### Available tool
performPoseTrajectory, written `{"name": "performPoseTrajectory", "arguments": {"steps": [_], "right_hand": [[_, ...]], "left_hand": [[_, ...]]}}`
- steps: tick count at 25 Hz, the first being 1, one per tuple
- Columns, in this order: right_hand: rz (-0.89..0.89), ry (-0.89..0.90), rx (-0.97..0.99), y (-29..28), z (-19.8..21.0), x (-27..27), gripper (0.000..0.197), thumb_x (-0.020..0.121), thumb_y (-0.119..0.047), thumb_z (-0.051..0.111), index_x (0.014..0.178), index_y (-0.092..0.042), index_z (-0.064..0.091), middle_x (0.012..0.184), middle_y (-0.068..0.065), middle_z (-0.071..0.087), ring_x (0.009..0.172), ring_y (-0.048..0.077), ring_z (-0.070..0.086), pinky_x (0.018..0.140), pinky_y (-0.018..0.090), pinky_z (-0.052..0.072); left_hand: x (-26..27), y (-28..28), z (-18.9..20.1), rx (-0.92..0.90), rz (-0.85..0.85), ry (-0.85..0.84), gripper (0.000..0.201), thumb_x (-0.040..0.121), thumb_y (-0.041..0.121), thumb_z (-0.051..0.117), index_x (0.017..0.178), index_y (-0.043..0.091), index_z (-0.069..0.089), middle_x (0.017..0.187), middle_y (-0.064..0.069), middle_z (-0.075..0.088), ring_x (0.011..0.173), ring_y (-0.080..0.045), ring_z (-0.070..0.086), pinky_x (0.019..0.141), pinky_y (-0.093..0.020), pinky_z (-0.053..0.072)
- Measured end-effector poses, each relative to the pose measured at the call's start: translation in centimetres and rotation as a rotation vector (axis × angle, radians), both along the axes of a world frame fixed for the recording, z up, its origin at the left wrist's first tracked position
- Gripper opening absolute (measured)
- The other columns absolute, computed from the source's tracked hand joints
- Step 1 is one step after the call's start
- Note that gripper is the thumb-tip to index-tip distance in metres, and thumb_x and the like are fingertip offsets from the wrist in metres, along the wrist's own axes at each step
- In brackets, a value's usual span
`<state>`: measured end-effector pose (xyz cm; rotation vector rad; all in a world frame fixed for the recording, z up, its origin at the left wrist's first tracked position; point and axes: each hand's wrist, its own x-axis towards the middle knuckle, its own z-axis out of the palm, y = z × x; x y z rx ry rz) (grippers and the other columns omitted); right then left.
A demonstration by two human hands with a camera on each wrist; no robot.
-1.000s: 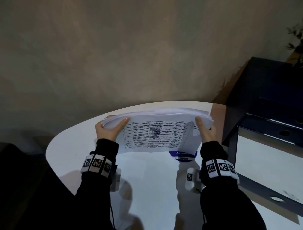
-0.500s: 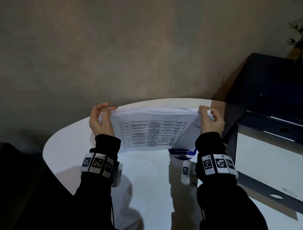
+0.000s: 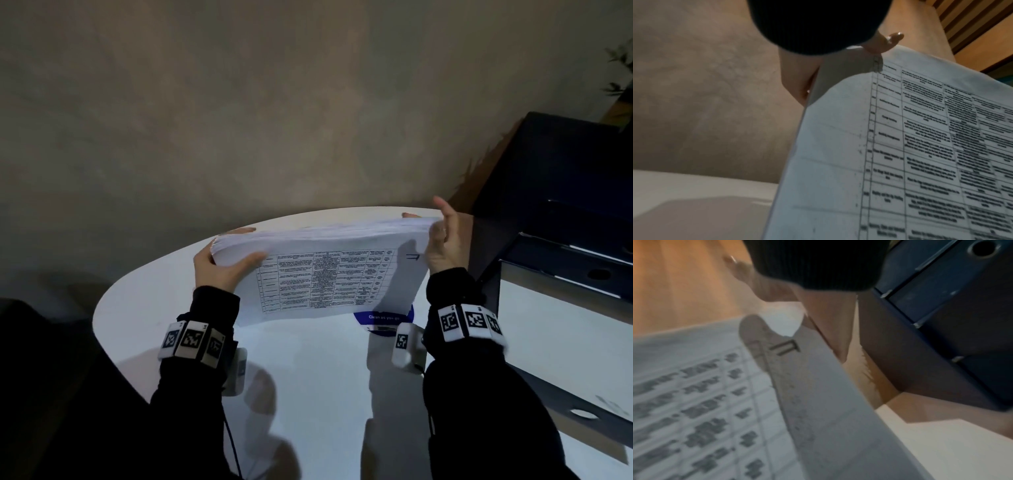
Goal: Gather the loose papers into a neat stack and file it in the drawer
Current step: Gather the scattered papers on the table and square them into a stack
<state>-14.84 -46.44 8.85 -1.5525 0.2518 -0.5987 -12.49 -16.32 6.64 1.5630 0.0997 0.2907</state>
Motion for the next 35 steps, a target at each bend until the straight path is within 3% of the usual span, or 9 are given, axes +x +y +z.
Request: {"name": "performPoseTrajectory", "arguments": {"steps": [5,9,13,15,22,24,26,28,35], "right_hand": [[0.134,0.204,-0.030,-0.1,-1.5,0.2,0.157,0.004,-0.093,0.055,0.132,-0.002,0.046,0.116,0.002,0.053,0.105,0.011,0.047,0.084,0.016,0.038],[0.183,0.373,0.025,-0.3,-2.1,0.5,0.041,0.064,-0.032,0.084,0.097,-0.017,0.065,0.113,0.012,0.067,0.101,0.021,0.060,0.073,0.021,0.049],[0.298,0.528,-0.022,-0.3,-4.6,-0.1,0.067,0.038,-0.050,0.089,0.095,-0.023,0.067,0.108,0.008,0.069,0.106,0.026,0.062,0.095,0.037,0.049],[0.291,0.543,-0.048,0.3,-4.2,-0.8,0.065,0.060,-0.037,0.086,0.115,-0.011,0.063,0.119,0.015,0.065,0.108,0.025,0.060,0.091,0.031,0.044],[0.374,0.428,-0.303,0.8,1.7,0.1,0.040,0.065,-0.032,0.082,0.084,0.000,0.068,0.097,0.014,0.072,0.091,0.029,0.068,0.089,0.039,0.054],[0.436,0.410,-0.414,1.0,3.5,0.5,0.027,0.068,-0.027,0.082,0.084,-0.009,0.069,0.091,0.012,0.072,0.083,0.020,0.069,0.085,0.037,0.056],[0.494,0.380,-0.463,0.7,4.7,0.5,0.017,0.070,-0.019,0.081,0.075,-0.022,0.065,0.078,-0.002,0.068,0.066,-0.002,0.065,0.069,0.021,0.053],[0.466,0.327,-0.467,0.2,5.2,0.3,0.022,0.064,-0.020,0.085,0.064,-0.026,0.064,0.062,-0.014,0.067,0.055,-0.008,0.060,0.056,0.010,0.047],[0.198,0.014,0.121,-1.7,2.8,-1.9,0.043,0.040,-0.041,0.090,0.074,-0.020,0.076,0.072,-0.008,0.076,0.071,0.007,0.070,0.069,0.023,0.056]], "left_hand": [[1.7,-0.1,-2.7,-0.077,0.051,0.269,0.105,0.029,0.048,0.095,0.119,0.018,0.051,0.118,-0.005,0.066,0.108,-0.026,0.065,0.092,-0.050,0.053],[3.1,0.8,-4.5,-0.069,0.008,0.327,0.105,0.030,0.043,0.097,0.121,0.012,0.056,0.115,-0.009,0.069,0.104,-0.030,0.068,0.087,-0.051,0.056],[3.1,0.9,-6.5,-0.092,-0.007,0.381,0.095,0.035,0.051,0.094,0.114,0.011,0.061,0.108,-0.009,0.073,0.096,-0.032,0.071,0.082,-0.053,0.058],[2.3,0.2,-5.1,-0.052,0.024,0.328,0.085,0.041,0.050,0.092,0.108,0.008,0.064,0.102,-0.009,0.074,0.094,-0.034,0.071,0.082,-0.051,0.058],[-0.1,-3.6,7.3,0.970,0.090,-0.259,0.135,0.050,0.063,0.076,0.154,0.015,0.006,0.162,-0.010,0.007,0.151,-0.027,0.004,0.119,-0.038,-0.002],[0.8,-5.2,10.0,1.115,-0.149,-0.148,0.120,0.052,0.063,0.076,0.150,0.017,0.024,0.155,-0.013,0.032,0.147,-0.027,0.022,0.122,-0.042,0.010],[1.6,-5.4,11.2,0.881,-0.323,0.010,0.081,0.057,0.045,0.085,0.125,0.011,0.059,0.103,-0.009,0.071,0.101,-0.026,0.067,0.085,-0.029,0.053],[1.5,-4.8,10.6,0.598,-0.391,0.100,0.055,0.059,0.028,0.088,0.106,0.005,0.068,0.070,-0.003,0.067,0.058,-0.017,0.064,0.048,-0.020,0.050],[0.6,-4.1,7.7,0.041,-0.234,0.081,0.055,0.066,0.015,0.085,0.111,-0.007,0.064,0.099,-0.023,0.071,0.077,-0.028,0.069,0.067,-0.032,0.060]]}}
